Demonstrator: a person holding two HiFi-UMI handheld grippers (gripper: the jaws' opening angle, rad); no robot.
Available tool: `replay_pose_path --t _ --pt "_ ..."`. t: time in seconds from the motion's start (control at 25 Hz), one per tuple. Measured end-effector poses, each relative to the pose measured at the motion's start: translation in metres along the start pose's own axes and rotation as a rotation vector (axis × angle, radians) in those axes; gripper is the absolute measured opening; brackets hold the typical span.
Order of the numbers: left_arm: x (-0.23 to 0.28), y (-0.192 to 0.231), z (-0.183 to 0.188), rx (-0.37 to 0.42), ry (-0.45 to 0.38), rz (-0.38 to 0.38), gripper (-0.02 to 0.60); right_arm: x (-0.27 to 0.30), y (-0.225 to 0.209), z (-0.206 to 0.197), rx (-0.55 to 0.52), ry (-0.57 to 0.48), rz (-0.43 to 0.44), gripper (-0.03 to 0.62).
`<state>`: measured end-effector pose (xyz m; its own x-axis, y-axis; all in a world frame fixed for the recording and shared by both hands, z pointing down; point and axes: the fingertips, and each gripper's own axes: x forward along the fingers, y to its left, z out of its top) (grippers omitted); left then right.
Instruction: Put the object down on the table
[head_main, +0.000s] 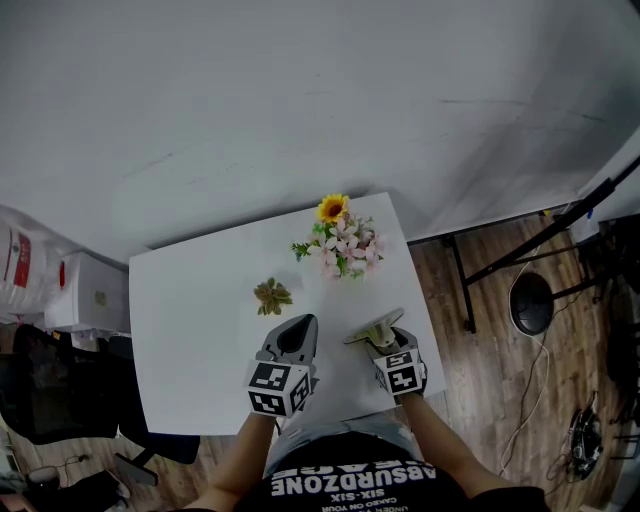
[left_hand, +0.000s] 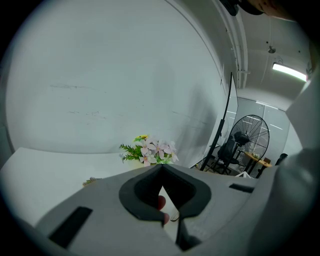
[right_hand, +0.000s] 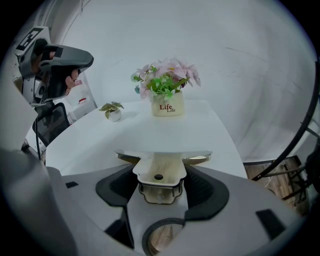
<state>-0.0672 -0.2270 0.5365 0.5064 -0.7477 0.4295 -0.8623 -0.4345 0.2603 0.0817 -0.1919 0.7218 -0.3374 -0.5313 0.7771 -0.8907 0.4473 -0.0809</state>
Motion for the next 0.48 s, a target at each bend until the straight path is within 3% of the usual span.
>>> replay_pose_path --t 0.48 --pt "-0.0071 0.0011 -0.0021 -0.005 -0.005 0.019 0.005 0.0030 0.0015 -0.0073 -0.050 0.007 -0.016 0.284"
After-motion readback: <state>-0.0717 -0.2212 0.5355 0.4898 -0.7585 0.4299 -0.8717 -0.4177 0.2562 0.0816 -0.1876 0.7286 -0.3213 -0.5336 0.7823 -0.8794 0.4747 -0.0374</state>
